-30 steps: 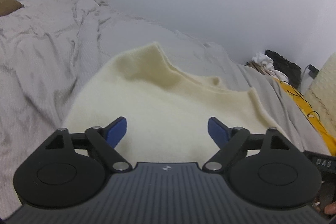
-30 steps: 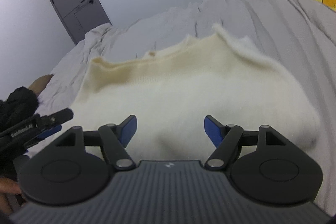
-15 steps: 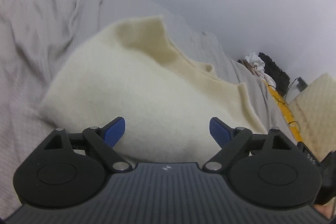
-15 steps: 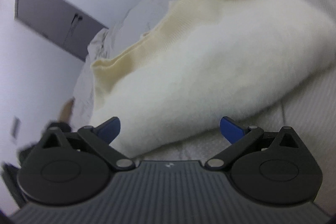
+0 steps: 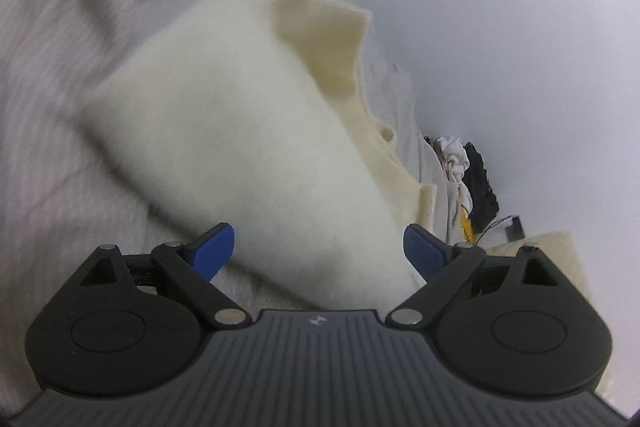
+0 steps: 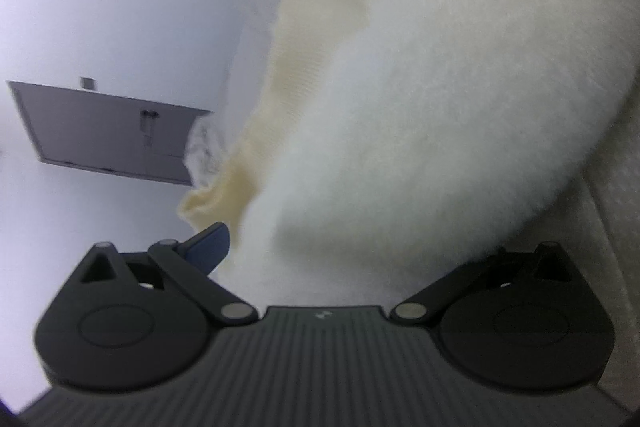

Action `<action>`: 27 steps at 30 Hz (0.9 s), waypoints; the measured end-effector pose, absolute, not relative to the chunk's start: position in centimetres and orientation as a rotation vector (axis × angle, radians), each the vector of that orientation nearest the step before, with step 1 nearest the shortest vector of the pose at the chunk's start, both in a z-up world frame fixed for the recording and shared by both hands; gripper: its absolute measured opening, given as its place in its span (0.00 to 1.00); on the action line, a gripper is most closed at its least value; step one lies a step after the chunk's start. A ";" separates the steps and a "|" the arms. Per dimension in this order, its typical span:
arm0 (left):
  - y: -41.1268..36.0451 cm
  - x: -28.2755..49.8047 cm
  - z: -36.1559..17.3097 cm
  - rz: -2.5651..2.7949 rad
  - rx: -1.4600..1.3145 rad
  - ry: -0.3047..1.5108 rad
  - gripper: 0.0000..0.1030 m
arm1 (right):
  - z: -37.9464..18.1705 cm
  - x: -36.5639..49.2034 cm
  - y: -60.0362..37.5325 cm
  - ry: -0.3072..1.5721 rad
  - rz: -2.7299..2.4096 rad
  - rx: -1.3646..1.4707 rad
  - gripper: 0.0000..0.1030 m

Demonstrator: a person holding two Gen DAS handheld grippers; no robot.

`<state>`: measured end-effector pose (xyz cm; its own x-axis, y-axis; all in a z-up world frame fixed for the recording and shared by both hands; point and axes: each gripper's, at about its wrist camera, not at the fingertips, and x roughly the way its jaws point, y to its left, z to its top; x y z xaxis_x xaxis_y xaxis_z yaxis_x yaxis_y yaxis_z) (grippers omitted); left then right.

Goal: Fold large clothes

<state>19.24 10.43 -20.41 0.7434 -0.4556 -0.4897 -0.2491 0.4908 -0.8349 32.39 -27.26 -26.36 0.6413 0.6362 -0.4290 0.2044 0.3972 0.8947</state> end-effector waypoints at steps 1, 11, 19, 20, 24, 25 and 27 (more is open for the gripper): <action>10.3 19.3 -20.6 -0.147 -1.090 0.769 0.91 | -26.1 32.2 -27.4 0.850 0.338 1.179 1.00; 11.7 21.1 -24.0 -0.202 -1.281 0.773 0.91 | -23.5 32.2 -28.4 0.675 0.458 1.265 1.00; 13.5 22.7 -25.3 -0.120 -1.332 0.707 0.89 | -24.0 33.3 -28.2 0.707 0.423 1.295 1.00; 13.4 23.0 -25.4 -0.099 -1.316 0.714 0.87 | -24.2 33.3 -28.2 0.718 0.411 1.295 1.00; 13.0 23.8 -25.8 -0.013 -1.258 0.748 0.68 | -25.5 32.8 -27.8 0.787 0.342 1.274 1.00; 12.8 23.8 -25.7 0.001 -1.235 0.755 0.61 | -25.9 32.6 -27.7 0.807 0.330 1.266 1.00; 12.5 23.7 -25.5 0.024 -1.195 0.757 0.54 | -26.5 32.4 -27.7 0.827 0.307 1.275 1.00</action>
<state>23.69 12.49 -25.51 0.7582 -0.3648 -0.5404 -0.3982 0.3973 -0.8268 32.40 -27.75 -26.52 0.6827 0.6279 -0.3737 0.2315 0.2992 0.9257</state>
